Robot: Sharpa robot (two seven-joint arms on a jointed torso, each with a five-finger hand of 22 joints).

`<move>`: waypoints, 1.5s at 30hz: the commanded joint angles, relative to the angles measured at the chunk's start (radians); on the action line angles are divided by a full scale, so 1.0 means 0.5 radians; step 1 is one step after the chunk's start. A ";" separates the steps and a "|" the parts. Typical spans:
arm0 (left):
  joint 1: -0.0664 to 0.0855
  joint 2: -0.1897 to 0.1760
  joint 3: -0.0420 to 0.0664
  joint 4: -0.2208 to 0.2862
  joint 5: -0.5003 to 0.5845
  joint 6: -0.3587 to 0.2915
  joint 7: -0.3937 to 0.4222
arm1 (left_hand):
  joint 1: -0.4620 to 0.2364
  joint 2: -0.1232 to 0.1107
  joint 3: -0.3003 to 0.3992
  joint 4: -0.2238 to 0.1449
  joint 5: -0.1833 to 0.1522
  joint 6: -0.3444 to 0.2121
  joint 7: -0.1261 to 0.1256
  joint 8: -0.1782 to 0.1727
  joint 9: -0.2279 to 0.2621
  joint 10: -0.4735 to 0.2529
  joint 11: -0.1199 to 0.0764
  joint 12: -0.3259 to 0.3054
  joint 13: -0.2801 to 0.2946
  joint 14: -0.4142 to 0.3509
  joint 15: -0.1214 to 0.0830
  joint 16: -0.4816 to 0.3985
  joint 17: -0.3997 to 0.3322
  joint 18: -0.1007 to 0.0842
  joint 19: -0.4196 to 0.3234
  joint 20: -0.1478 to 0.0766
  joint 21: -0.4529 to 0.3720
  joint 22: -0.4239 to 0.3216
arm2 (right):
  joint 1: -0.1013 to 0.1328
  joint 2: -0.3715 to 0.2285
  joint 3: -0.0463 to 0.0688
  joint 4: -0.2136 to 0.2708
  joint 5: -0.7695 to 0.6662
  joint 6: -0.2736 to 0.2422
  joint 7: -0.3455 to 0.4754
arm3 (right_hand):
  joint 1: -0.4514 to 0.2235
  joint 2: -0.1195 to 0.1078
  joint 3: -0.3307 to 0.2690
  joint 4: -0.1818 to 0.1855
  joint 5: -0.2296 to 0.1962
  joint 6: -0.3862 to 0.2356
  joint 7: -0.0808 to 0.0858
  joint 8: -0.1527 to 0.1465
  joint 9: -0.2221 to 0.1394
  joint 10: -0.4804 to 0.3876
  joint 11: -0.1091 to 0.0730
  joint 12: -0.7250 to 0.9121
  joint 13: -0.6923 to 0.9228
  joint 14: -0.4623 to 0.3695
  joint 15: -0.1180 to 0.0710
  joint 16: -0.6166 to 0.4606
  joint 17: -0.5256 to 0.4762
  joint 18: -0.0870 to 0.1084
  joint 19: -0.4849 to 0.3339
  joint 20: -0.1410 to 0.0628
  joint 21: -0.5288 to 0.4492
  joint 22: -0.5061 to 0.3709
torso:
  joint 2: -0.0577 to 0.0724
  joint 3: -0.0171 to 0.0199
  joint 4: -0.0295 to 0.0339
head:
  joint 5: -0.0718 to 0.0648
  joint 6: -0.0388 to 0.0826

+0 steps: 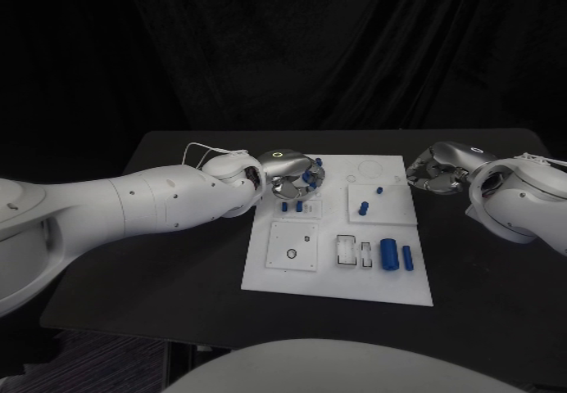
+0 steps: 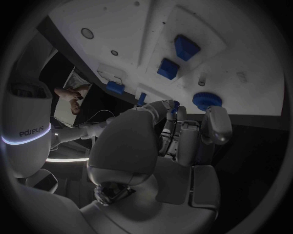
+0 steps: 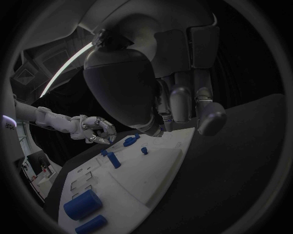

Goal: Assemble the parts on the task board

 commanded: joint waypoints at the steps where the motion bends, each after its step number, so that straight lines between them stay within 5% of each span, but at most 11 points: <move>1: 0.038 -0.053 0.004 0.076 0.005 -0.092 0.034 | -0.001 -0.013 0.006 -0.013 0.013 0.020 0.000 -0.014 -0.008 0.007 0.005 -0.015 -0.004 -0.002 0.003 0.006 0.049 -0.024 -0.001 -0.006 -0.006 0.275 | -0.004 -0.005 0.001 0.001 0.006 0.000 -0.024 | -0.022 -0.001 0.003 0.014 0.011 0.005 -0.003 0.005 -0.004 -0.017 -0.003 -0.008 0.088 -0.012 -0.005 -0.011 -0.003 0.018 -0.007 -0.003 -0.011 0.222 | -0.001 0.0001 0.001 | 0.001 0.000; 15: 0.065 -0.194 0.001 0.170 0.005 0.019 -0.027 | 0.000 -0.021 0.024 -0.021 0.010 0.007 -0.006 -0.042 -0.022 0.005 0.007 -0.028 -0.018 -0.010 0.002 0.002 0.036 -0.024 -0.004 -0.007 -0.009 0.274 | -0.004 -0.003 0.001 -0.007 0.011 0.001 -0.019 | -0.022 -0.002 0.003 0.013 0.011 0.004 -0.003 0.004 -0.004 -0.019 -0.003 -0.010 0.086 -0.013 -0.005 -0.012 -0.004 0.019 -0.009 -0.003 -0.015 0.221 | -0.003 0.0074 0.007 | 0.002 0.000; 25: 0.039 -0.188 0.001 0.127 0.005 0.072 -0.049 | 0.003 -0.024 0.029 -0.026 0.009 0.007 -0.005 -0.047 -0.025 0.006 0.007 -0.029 -0.021 -0.014 0.002 0.001 0.031 -0.023 -0.007 -0.007 -0.011 0.274 | -0.004 -0.001 0.001 -0.007 0.012 0.007 -0.020 | -0.021 -0.003 0.004 0.013 0.011 -0.001 -0.002 0.001 -0.006 -0.021 -0.004 -0.011 0.084 -0.014 -0.005 -0.014 -0.006 0.020 -0.009 -0.003 -0.019 0.221 | 0.001 -0.0023 0.013 | -0.005 0.000; 45: -0.020 -0.123 0.001 0.029 0.005 0.149 -0.065 | 0.004 -0.022 0.034 -0.029 0.010 0.006 -0.002 -0.054 -0.028 0.008 0.007 -0.031 -0.024 -0.021 0.003 -0.002 0.021 -0.021 -0.014 -0.008 -0.018 0.271 | -0.004 0.003 0.001 -0.004 0.012 0.020 -0.026 | -0.021 -0.003 0.005 0.013 0.011 -0.004 -0.002 -0.001 -0.006 -0.022 -0.004 -0.012 0.083 -0.015 -0.005 -0.016 -0.007 0.020 -0.010 -0.003 -0.020 0.221 | 0.002 0.0070 0.006 | 0.001 0.000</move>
